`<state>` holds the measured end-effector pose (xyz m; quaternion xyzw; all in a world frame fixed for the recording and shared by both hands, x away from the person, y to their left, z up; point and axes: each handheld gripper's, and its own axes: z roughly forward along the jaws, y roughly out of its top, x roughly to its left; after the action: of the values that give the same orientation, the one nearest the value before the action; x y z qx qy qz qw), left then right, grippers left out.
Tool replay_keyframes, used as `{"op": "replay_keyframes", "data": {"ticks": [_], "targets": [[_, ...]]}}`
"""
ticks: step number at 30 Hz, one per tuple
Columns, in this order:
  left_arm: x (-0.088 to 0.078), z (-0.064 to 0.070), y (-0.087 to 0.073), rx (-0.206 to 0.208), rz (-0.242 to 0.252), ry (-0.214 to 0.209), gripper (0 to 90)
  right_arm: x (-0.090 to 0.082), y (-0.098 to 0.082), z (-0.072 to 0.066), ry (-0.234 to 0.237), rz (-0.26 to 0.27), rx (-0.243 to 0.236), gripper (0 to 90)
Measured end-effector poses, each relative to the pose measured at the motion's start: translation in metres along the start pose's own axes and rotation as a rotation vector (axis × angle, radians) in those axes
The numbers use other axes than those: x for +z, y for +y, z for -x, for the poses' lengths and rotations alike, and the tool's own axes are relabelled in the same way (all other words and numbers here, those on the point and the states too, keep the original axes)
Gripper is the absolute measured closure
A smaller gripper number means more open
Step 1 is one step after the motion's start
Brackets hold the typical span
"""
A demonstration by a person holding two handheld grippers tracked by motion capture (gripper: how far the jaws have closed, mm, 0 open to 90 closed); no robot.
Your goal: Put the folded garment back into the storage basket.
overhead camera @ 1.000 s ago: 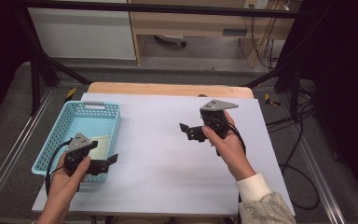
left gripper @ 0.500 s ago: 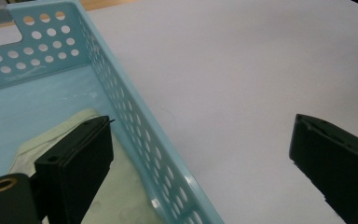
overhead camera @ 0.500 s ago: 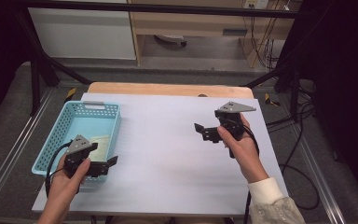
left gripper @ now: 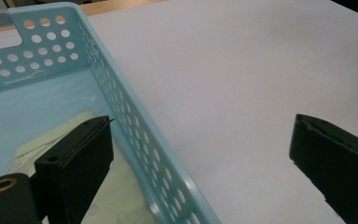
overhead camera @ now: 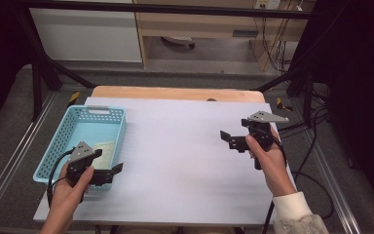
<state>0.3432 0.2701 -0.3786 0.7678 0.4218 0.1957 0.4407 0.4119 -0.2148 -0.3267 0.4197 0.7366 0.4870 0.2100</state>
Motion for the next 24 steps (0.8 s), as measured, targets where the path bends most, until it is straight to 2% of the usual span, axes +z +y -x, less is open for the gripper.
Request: {"op": "replay_keyframes", "data": {"ticks": [12,24], "targets": [[0.0,0.0,-0.003,-0.003,-0.001,-0.008,6.1,-0.022,-0.02,0.023,-0.031,0.026,0.047,6.1],[0.003,0.001,-0.005,-0.003,-0.003,-0.014,6.1,-0.038,-0.048,0.036,-0.07,0.03,0.089,6.7]]}}
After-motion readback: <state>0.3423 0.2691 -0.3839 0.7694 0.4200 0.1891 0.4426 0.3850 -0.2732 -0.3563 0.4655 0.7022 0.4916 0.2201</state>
